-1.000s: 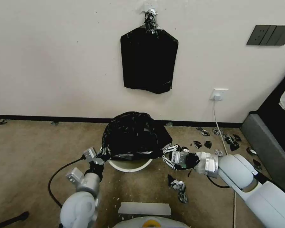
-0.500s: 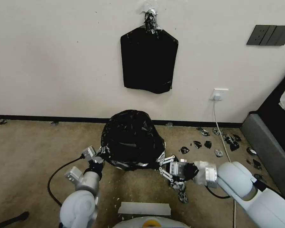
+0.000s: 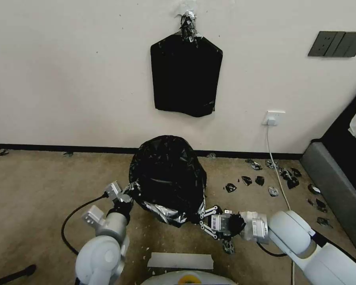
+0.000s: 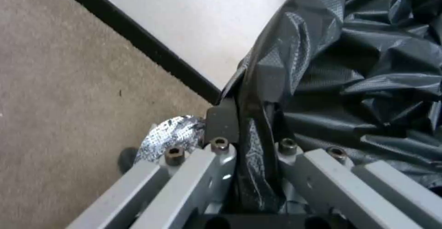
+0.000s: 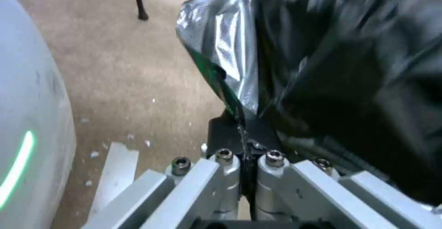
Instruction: Place a trash bag onto the trash bin.
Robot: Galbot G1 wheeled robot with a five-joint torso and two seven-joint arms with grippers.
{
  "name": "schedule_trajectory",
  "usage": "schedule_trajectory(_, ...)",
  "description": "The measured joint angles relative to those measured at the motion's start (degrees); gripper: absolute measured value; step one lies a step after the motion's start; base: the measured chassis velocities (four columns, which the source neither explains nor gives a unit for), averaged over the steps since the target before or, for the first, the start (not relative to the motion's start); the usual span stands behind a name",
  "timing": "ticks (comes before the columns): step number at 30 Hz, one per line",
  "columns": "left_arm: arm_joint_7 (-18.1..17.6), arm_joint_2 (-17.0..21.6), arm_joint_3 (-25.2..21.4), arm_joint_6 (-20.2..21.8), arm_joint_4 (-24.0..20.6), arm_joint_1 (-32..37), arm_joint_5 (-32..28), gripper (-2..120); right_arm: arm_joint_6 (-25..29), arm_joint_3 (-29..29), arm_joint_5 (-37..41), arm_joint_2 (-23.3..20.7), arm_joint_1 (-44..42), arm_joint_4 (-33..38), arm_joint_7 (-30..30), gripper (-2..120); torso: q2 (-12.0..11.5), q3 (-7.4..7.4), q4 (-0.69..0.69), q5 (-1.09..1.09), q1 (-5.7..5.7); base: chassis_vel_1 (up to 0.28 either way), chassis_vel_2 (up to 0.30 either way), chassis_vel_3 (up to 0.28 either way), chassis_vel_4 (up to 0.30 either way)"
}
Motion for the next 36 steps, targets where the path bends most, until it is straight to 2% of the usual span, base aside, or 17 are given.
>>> schedule_trajectory(2, -1.3, -0.1, 0.0, 1.7, -1.4, 0.2, -0.9, 4, 0.3, 0.0, -0.6, 0.4, 0.3, -1.7, 0.0, 0, 0.0, 0.0, 0.0, 0.0, 0.0, 0.0, 0.0, 0.0, 0.0)
schedule_trajectory(17, -3.7, -1.5, 1.0, 7.0, -6.4, 3.0, -2.9, 4, 1.2, 0.2, -2.5, 3.6, 3.5, -13.2, 3.8, 0, 0.0, 0.0, 0.01, 0.01, 0.0, 0.0, 0.0, 0.0, 0.0)
schedule_trajectory(21, -3.9, -1.5, 1.1, 7.8, -6.9, 3.2, -3.0, 4, 1.9, 0.6, -2.9, 3.9, 4.0, -16.1, 4.3, 0, 0.0, 0.0, 0.01, 0.01, 0.0, 0.0, 0.0, 0.0, 0.0)
schedule_trajectory(36, -3.9, -1.9, 1.4, 8.3, -8.3, 4.4, -2.9, 4, 2.2, 1.0, -4.0, 4.2, 5.0, -19.5, 5.2, 0, 0.0, 0.0, 0.0, 0.0, 0.0, 0.0, 0.0, 0.0, 0.0)
